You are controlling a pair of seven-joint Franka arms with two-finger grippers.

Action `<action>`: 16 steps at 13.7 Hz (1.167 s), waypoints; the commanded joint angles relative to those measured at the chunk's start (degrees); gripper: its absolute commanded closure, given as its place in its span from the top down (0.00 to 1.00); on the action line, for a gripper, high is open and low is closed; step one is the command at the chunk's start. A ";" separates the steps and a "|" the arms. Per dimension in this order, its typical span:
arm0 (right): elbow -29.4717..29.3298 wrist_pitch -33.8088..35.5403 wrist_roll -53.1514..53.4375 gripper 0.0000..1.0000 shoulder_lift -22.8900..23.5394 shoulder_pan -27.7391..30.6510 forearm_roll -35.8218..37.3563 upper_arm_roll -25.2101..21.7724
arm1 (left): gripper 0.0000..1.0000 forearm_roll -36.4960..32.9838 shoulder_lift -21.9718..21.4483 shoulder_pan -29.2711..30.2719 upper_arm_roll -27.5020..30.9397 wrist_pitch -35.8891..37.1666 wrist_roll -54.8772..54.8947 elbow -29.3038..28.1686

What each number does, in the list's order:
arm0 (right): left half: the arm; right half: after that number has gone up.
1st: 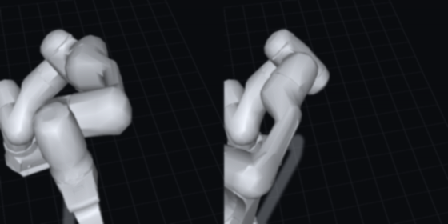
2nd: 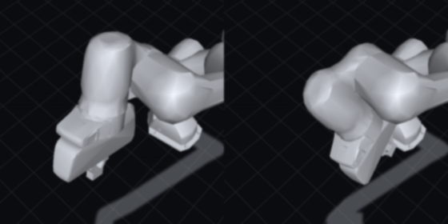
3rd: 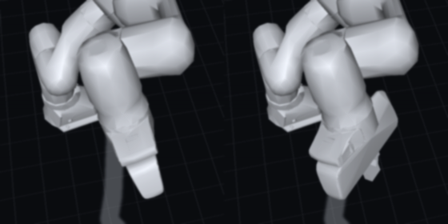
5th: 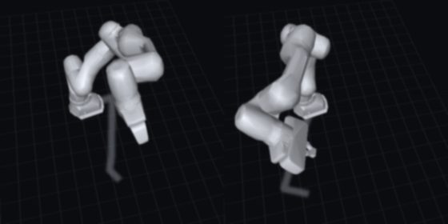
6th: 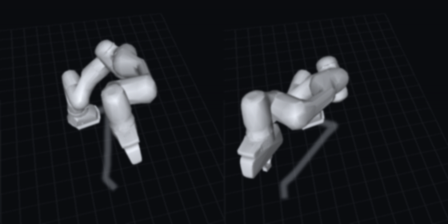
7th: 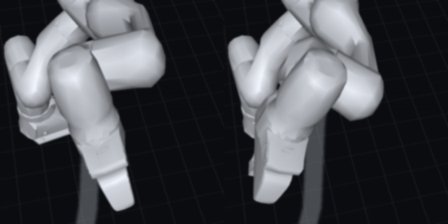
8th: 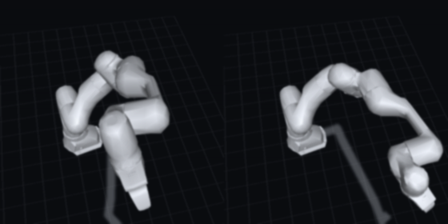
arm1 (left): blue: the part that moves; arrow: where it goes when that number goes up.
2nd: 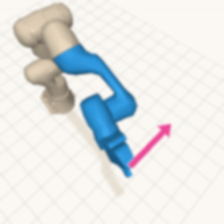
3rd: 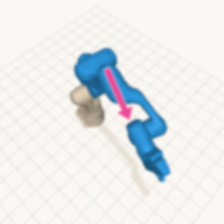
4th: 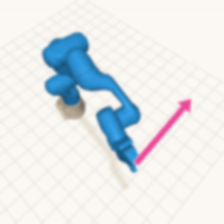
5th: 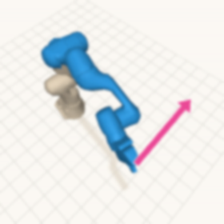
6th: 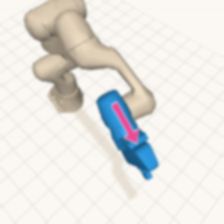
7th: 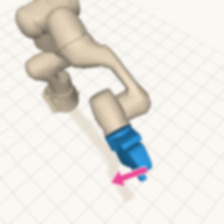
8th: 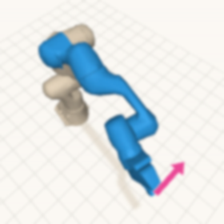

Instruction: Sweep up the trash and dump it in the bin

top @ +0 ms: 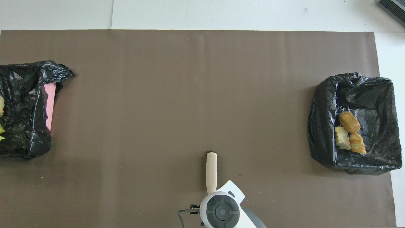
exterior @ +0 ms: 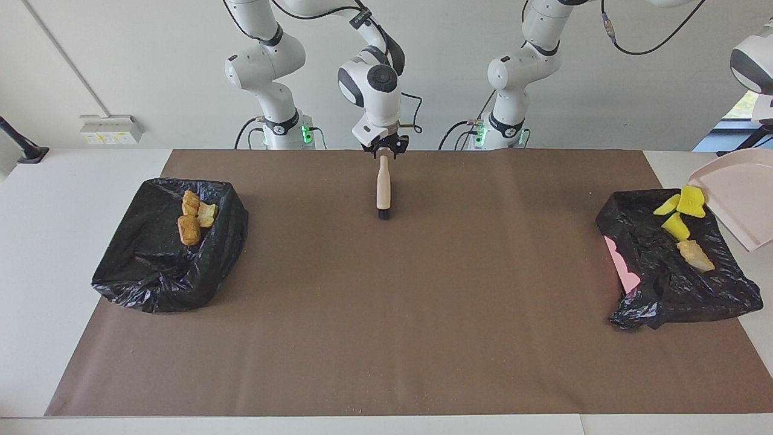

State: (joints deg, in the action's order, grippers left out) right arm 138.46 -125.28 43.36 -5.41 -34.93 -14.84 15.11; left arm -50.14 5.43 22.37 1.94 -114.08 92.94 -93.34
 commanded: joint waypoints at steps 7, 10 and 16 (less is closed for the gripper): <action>-13.11 -0.14 -1.96 1.00 1.19 14.35 11.40 -0.26 | 0.00 11.44 0.02 -0.74 0.00 3.76 2.60 3.43; -17.77 2.75 -2.31 1.00 1.37 17.52 17.81 -0.17 | 0.00 22.33 -1.99 -3.55 0.00 6.84 -2.98 -0.77; -30.42 15.57 -5.83 1.00 1.11 22.71 18.45 -0.26 | 0.00 35.01 -8.25 -17.25 0.00 10.90 -39.80 -13.79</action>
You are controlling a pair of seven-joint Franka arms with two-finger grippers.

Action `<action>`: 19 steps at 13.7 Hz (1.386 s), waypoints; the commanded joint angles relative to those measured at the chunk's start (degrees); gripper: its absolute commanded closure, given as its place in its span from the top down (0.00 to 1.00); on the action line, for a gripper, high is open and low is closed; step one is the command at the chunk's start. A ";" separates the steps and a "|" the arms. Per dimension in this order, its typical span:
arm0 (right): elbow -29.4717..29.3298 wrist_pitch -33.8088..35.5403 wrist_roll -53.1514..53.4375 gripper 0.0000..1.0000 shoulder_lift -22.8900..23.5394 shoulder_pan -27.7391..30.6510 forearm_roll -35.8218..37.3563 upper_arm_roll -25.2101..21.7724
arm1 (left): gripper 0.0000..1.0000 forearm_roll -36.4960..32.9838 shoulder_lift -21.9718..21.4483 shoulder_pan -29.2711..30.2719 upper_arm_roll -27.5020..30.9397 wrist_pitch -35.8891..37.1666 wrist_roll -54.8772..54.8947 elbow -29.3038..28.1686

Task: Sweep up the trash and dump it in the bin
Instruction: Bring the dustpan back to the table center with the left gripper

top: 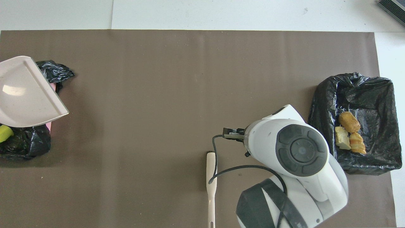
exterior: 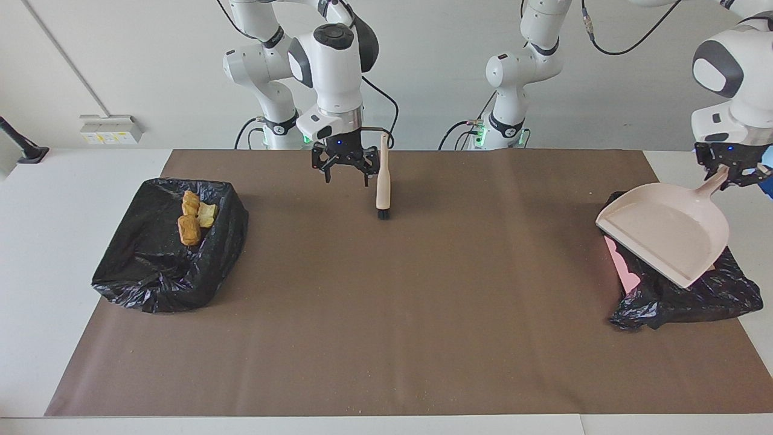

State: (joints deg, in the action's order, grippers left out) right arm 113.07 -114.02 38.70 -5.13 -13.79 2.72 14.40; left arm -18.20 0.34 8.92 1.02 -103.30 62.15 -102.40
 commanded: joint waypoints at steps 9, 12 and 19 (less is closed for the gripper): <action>-21.12 22.51 -13.02 1.00 0.21 11.58 -0.35 -0.68 | 0.00 15.04 1.40 -26.29 0.91 -3.22 -52.63 -4.83; -24.21 26.13 -20.04 1.00 0.30 12.91 -0.87 -4.63 | 0.00 15.13 8.42 -35.95 1.00 -5.24 -69.40 0.25; -23.51 26.04 -33.33 1.00 -0.32 12.91 -4.30 -16.77 | 0.00 21.36 21.89 -46.96 0.91 -6.74 -88.95 16.00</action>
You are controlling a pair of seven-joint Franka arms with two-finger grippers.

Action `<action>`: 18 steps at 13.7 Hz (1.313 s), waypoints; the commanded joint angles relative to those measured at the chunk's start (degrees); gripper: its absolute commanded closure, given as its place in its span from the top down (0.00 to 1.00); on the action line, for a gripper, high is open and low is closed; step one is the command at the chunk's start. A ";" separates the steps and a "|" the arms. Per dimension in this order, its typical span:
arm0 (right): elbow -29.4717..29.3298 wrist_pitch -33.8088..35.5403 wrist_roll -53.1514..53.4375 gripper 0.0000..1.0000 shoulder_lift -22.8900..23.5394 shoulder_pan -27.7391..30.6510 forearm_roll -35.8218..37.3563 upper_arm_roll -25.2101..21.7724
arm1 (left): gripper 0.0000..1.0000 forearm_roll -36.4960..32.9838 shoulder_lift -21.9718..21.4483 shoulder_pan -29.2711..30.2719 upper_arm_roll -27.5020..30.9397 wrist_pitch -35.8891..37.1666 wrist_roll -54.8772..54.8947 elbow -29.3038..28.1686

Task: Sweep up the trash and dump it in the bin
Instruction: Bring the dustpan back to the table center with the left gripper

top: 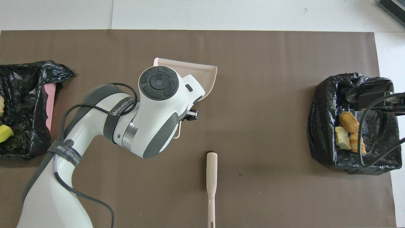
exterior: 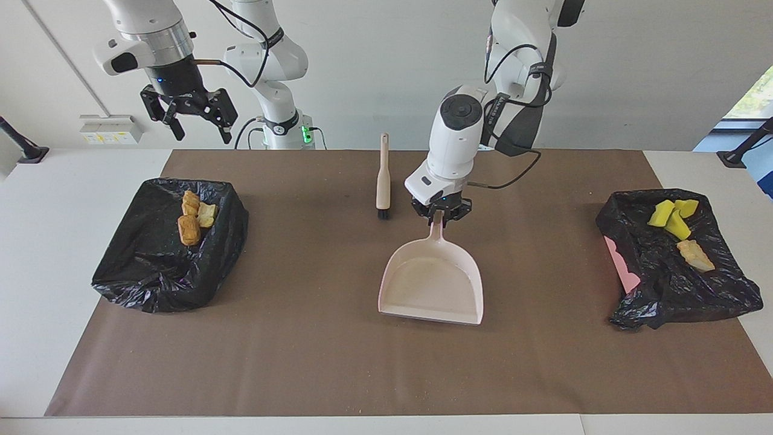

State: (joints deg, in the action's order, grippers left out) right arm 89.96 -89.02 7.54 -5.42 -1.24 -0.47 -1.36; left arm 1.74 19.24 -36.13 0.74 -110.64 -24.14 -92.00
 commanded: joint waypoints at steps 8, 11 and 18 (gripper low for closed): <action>3.82 -2.83 -4.73 1.00 0.14 1.51 -0.50 -2.42 | 0.00 1.69 18.11 -6.50 0.93 0.52 -11.11 21.78; 3.38 -2.48 -4.99 1.00 0.41 1.50 -0.32 -2.33 | 0.00 5.45 17.93 -6.59 0.93 -2.90 -10.76 18.80; 3.30 -1.95 -4.91 1.00 0.41 1.41 -0.41 -1.81 | 0.67 5.65 16.44 -6.24 1.28 -2.03 -10.67 15.36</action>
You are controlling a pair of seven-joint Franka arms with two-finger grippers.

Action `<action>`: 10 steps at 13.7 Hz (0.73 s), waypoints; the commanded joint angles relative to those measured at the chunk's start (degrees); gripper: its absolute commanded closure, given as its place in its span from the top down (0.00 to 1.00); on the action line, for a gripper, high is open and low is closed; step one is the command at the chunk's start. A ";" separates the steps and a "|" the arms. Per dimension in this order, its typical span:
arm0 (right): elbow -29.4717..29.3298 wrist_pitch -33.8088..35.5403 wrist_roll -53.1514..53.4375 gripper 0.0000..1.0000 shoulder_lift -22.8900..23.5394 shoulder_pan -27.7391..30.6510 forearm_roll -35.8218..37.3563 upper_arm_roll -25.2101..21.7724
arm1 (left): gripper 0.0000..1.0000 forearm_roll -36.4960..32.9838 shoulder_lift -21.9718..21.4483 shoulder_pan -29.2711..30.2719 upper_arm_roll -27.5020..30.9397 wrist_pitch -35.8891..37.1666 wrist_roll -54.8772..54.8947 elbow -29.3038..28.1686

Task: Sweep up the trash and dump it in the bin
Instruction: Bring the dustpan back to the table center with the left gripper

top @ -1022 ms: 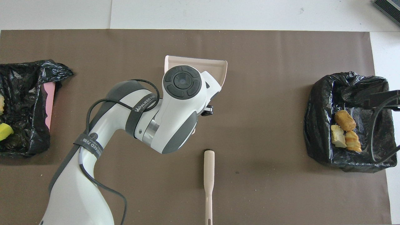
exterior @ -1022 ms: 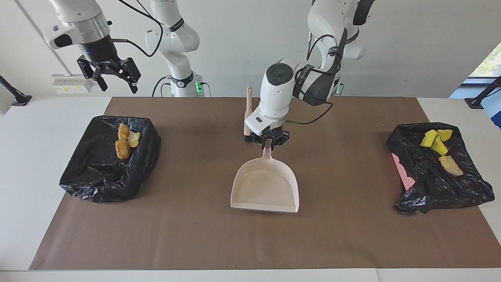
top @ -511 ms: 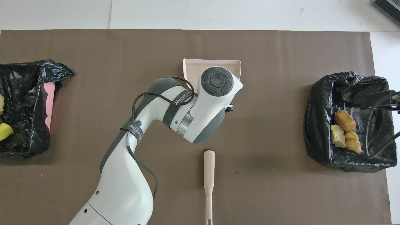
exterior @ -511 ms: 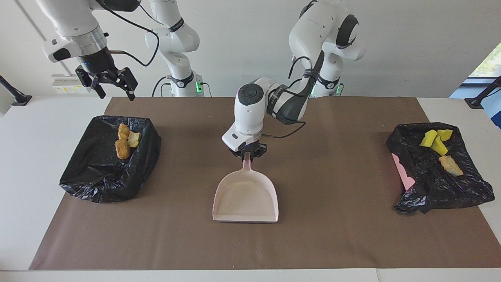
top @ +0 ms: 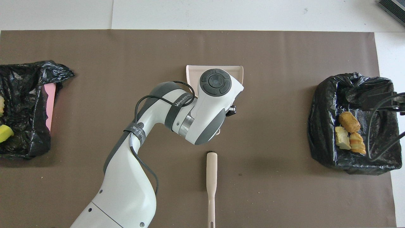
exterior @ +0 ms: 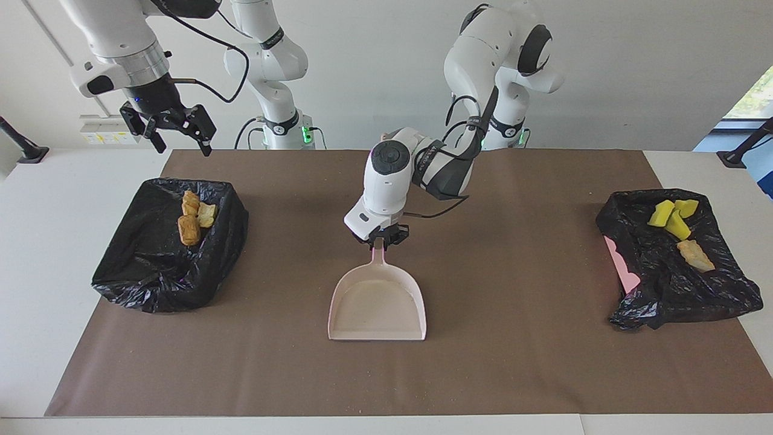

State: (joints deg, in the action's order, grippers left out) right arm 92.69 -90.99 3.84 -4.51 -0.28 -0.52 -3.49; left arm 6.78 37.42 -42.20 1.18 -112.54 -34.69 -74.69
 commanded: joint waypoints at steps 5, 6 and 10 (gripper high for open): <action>0.56 0.02 -1.12 1.00 -0.50 0.37 -0.36 0.32 | 1.00 -0.27 -9.35 0.28 2.59 0.04 -0.03 -6.85; 0.65 -0.06 -1.11 1.00 -0.42 0.36 -0.36 0.32 | 1.00 -0.71 -12.86 0.36 3.21 0.04 0.06 -10.10; 0.65 0.02 -1.03 1.00 -0.33 0.36 0.08 -0.11 | 1.00 -1.07 -26.74 5.88 3.74 0.13 8.38 -24.07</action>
State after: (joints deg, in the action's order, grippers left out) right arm 92.80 -90.99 3.84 -4.51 -0.32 -0.49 -3.51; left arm 6.31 19.74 -39.44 5.14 -111.62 -30.76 -88.30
